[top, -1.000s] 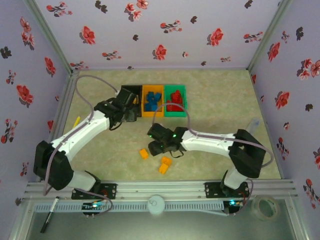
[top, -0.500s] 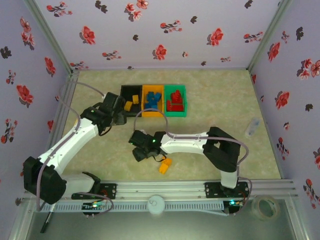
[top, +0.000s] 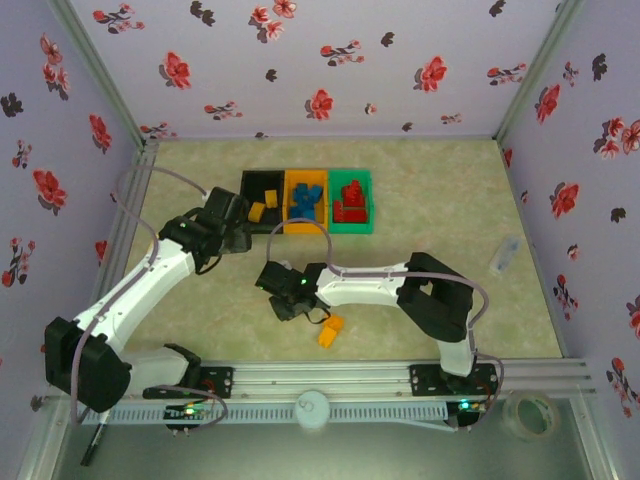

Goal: Sort the legos into containers by color

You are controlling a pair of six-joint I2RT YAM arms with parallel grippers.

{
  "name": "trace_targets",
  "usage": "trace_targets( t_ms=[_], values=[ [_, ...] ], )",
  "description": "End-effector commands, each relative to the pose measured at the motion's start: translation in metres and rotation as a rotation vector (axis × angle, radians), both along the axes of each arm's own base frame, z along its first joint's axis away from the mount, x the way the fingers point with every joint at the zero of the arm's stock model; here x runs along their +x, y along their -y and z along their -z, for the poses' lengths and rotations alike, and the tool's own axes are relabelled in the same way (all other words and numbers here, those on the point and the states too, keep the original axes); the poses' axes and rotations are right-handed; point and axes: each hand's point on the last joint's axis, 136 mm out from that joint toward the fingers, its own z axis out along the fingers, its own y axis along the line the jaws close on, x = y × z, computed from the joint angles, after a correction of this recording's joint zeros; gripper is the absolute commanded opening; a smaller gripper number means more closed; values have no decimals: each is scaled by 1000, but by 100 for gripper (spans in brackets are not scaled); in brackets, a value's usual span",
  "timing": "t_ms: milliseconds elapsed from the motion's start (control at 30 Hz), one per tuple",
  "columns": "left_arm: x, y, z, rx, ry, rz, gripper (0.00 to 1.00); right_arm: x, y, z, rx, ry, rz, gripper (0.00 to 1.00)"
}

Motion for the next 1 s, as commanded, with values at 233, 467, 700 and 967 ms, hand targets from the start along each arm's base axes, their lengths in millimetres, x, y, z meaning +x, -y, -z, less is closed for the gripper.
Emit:
trace_targets(
  t_ms=[233, 467, 700, 967],
  values=[
    [-11, -10, -7, -19, 17, -28, 62, 35, 2, -35, 21, 74, 9, 30],
    [-20, -13, -1, -26, 0, -31, 61, 100, -6, -77, 93, 160, 30, 29],
    [-29, -18, -2, -32, 1, -43, 61, 168, -22, -107, 191, 197, 57, 29],
    [-38, -20, 3, -45, -18, -48, 60, 229, -51, -113, 274, 208, 75, 29]
  ],
)
